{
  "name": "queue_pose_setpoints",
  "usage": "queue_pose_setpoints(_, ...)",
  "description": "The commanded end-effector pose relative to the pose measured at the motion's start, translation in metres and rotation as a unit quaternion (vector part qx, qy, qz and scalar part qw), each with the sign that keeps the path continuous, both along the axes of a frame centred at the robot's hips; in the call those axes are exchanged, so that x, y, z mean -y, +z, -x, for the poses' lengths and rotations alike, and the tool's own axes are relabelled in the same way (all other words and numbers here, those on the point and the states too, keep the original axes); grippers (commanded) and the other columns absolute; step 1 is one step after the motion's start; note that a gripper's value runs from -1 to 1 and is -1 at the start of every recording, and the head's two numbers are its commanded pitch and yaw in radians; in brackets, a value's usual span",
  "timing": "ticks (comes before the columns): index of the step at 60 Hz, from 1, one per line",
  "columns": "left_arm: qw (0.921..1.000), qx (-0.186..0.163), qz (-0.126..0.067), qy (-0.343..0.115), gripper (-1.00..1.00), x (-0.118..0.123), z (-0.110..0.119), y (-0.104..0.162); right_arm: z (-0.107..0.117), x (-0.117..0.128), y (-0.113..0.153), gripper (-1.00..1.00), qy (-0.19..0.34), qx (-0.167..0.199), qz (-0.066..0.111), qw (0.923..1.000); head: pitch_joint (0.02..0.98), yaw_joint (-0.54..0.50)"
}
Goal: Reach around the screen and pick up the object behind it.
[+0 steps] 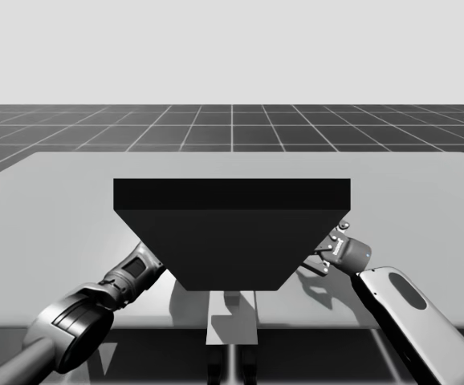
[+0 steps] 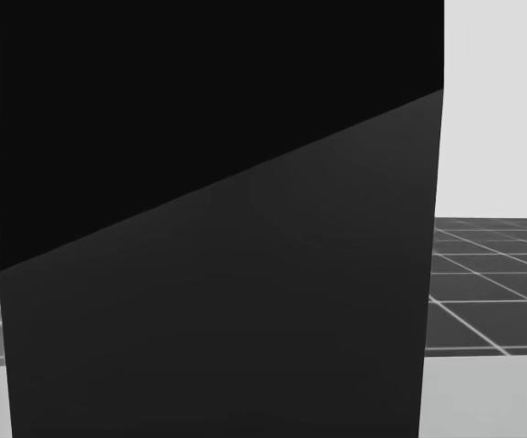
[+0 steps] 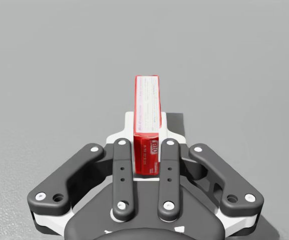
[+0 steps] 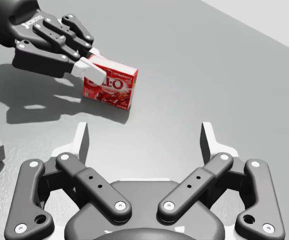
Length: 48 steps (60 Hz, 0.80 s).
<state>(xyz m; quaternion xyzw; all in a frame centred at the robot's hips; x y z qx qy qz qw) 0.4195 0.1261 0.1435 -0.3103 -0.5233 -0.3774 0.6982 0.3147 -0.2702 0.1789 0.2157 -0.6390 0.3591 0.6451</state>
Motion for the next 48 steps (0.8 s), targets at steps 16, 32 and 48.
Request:
queue_pose_setpoints(16, 0.9997, 0.002, -0.018, 0.015, 1.00, -0.028, 0.005, 0.004, -0.001, 0.001, 0.000, -1.00, -0.001, 0.001, 0.001, 1.0000, 0.145, -0.06)
queue_pose_setpoints(32, 0.9964, 0.021, -0.022, 0.079, 1.00, -0.089, 0.024, 0.018, -0.001, 0.002, 0.001, -1.00, -0.002, 0.002, -0.001, 1.0000, 0.139, -0.05)
queue_pose_setpoints(48, 0.9894, 0.033, -0.025, 0.139, 1.00, -0.146, 0.038, 0.032, -0.001, 0.002, 0.001, -1.00, -0.004, 0.002, -0.001, 1.0000, 0.133, -0.05)
